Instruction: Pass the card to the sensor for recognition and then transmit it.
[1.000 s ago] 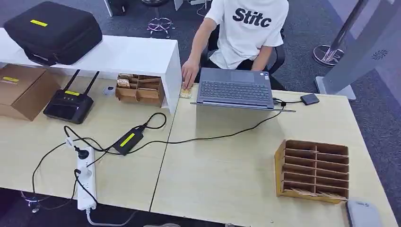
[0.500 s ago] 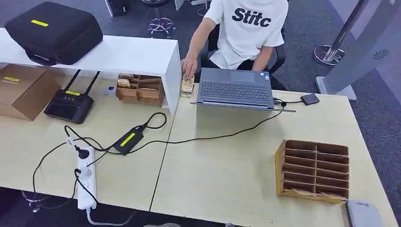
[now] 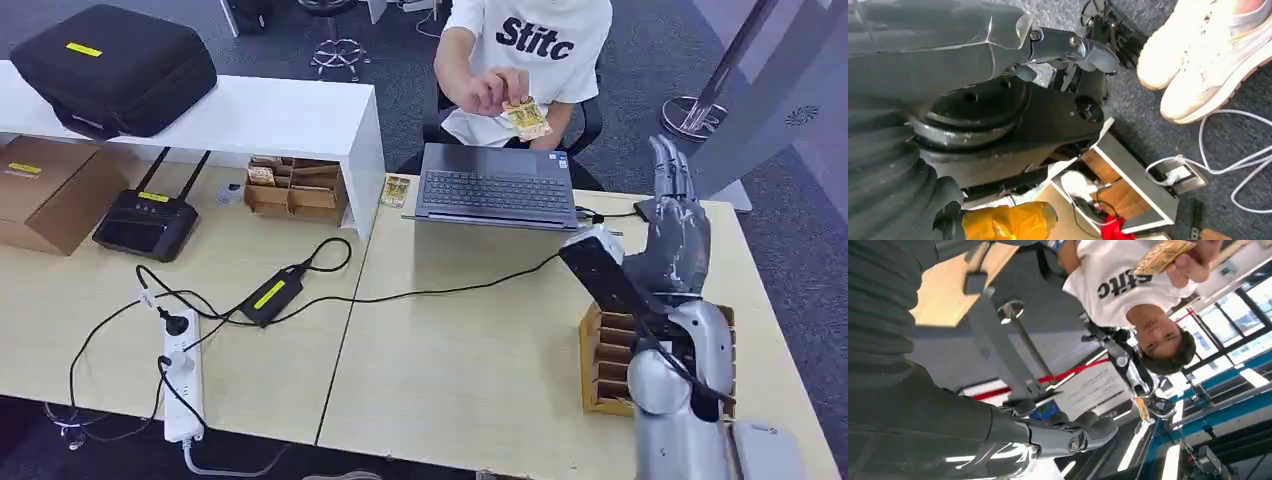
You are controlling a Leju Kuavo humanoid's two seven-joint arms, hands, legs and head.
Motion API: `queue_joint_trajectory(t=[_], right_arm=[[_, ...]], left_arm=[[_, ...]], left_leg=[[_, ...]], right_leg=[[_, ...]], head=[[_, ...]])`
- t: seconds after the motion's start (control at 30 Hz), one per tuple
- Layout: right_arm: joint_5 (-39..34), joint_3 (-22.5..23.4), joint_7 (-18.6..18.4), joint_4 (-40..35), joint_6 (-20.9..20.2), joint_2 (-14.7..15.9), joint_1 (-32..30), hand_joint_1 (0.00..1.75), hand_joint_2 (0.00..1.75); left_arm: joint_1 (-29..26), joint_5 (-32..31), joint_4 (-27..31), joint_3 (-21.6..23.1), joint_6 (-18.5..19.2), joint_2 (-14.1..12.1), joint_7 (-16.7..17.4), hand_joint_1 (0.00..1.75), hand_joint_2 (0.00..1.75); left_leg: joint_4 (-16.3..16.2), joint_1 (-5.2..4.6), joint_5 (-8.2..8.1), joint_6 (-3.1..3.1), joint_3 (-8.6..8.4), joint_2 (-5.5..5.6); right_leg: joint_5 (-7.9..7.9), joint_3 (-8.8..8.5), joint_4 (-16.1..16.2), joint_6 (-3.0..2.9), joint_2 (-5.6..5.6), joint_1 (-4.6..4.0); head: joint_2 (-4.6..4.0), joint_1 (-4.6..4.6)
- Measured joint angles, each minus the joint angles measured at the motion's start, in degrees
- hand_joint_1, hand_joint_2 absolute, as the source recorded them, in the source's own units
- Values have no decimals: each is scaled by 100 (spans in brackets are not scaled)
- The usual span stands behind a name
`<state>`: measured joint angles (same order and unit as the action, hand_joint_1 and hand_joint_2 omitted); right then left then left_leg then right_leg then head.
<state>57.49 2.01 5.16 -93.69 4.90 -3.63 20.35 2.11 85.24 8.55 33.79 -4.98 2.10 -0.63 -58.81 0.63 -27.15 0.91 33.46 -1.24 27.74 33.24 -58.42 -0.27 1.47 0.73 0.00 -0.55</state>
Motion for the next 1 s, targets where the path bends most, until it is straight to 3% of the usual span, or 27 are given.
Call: queue_joint_trajectory(t=[0.27,0.63,0.67,0.7,0.9,1.0], right_arm=[[1883,-111,-894,1574,9,485,1416,0,175],[2080,-140,-1001,2353,79,647,1896,0,175],[2142,-140,-1049,2377,92,649,1901,147,175],[2183,-135,-1069,2395,107,649,1903,173,175],[2342,0,-913,2428,247,649,1857,175,175],[2065,151,-730,2375,267,616,1797,175,175]], left_arm=[[3,-5,0,293,-9,-162,140,0,175],[3,-4,0,454,-28,-223,155,0,175],[3,-2,0,459,-35,-225,157,0,175],[4,4,0,459,-37,-227,157,0,175],[4,46,0,468,-44,-234,201,0,175],[4,70,0,468,-55,-234,205,0,175]], left_leg=[[-2,0,1,1,2,4],[-2,0,0,1,3,5],[-2,0,0,1,3,5],[-2,0,0,1,3,5],[-2,0,0,1,3,5],[-2,0,0,1,3,6]], right_leg=[[-3,3,0,3,2,0],[-3,6,0,2,1,0],[-3,6,0,2,1,0],[-3,6,0,2,1,0],[-3,6,0,3,1,0],[-3,7,0,3,1,0]], head=[[0,-2],[0,-2],[0,-2],[0,-2],[0,-2],[0,-2]])
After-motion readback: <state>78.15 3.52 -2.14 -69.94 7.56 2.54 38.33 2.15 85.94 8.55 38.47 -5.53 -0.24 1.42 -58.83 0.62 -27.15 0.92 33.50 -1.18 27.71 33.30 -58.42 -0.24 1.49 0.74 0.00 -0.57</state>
